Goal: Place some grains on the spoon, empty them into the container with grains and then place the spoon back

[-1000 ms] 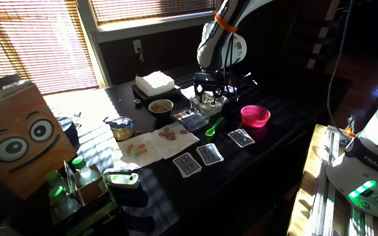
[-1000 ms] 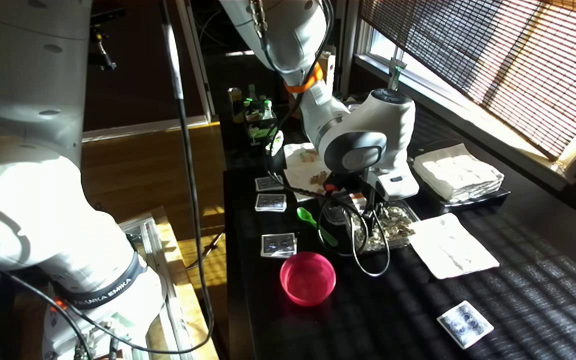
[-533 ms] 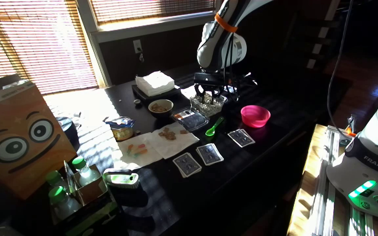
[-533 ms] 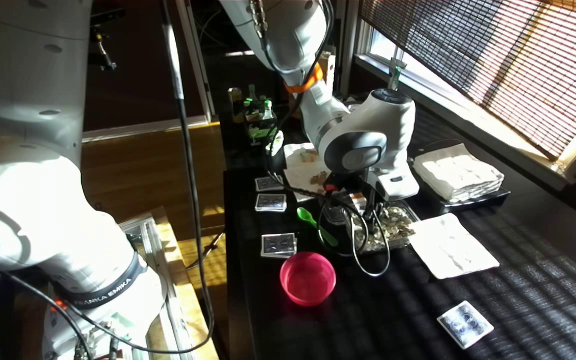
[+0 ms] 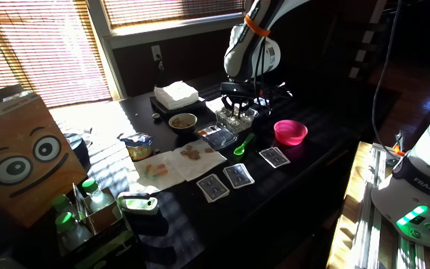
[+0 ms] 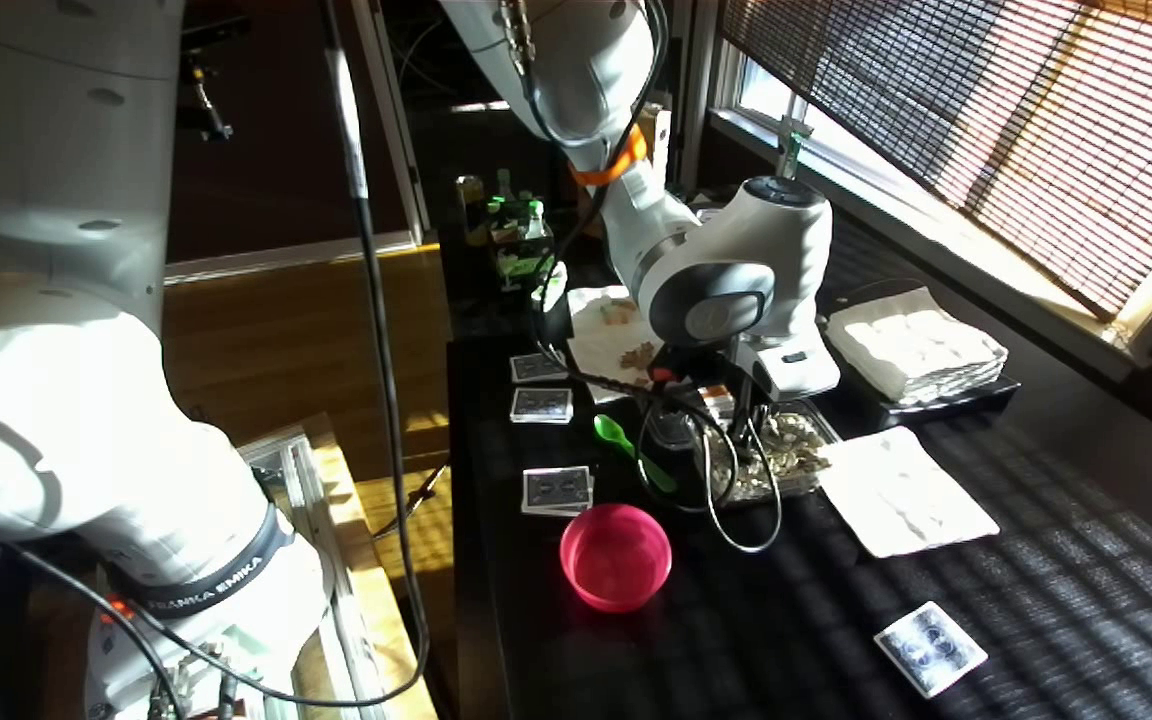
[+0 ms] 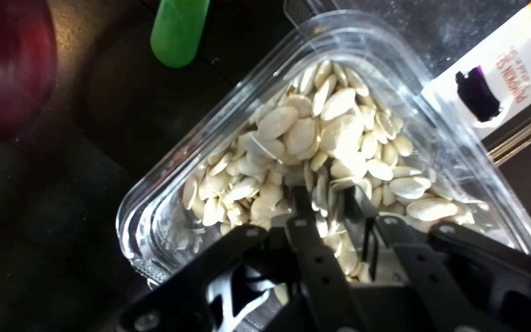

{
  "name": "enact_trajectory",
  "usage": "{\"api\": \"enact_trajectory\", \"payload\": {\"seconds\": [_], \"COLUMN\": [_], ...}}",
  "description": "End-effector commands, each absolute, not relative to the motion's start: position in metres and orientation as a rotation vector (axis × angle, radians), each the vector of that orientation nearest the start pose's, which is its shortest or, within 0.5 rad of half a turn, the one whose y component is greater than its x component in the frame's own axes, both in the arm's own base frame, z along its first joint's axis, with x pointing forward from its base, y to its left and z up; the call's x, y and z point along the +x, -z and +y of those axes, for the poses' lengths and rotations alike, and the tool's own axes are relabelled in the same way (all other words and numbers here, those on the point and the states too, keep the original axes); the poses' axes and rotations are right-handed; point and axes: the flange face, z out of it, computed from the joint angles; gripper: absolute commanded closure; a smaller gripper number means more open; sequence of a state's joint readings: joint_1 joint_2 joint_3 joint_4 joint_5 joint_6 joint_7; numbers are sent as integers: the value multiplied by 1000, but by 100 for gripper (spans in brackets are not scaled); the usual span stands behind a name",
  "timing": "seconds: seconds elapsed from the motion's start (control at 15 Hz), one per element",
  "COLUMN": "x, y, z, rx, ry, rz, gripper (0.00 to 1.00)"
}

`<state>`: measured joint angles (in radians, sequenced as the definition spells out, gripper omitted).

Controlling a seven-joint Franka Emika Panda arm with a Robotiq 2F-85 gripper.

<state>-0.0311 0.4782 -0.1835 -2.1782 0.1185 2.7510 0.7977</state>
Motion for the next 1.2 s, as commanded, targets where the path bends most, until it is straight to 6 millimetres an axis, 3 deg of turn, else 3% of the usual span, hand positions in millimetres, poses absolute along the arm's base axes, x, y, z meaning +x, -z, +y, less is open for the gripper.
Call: {"api": "enact_trajectory", "payload": {"seconds": [0.0, 0.2, 0.53, 1.13], "x": [559, 560, 560, 561], "y": [-185, -186, -188, -211], "z": [-127, -127, -127, -132], "rx": [-2648, -2646, -2645, -2633], "ry": [202, 208, 215, 284], "rz": [1656, 1654, 1654, 1650], "gripper": [77, 96, 96, 96]}}
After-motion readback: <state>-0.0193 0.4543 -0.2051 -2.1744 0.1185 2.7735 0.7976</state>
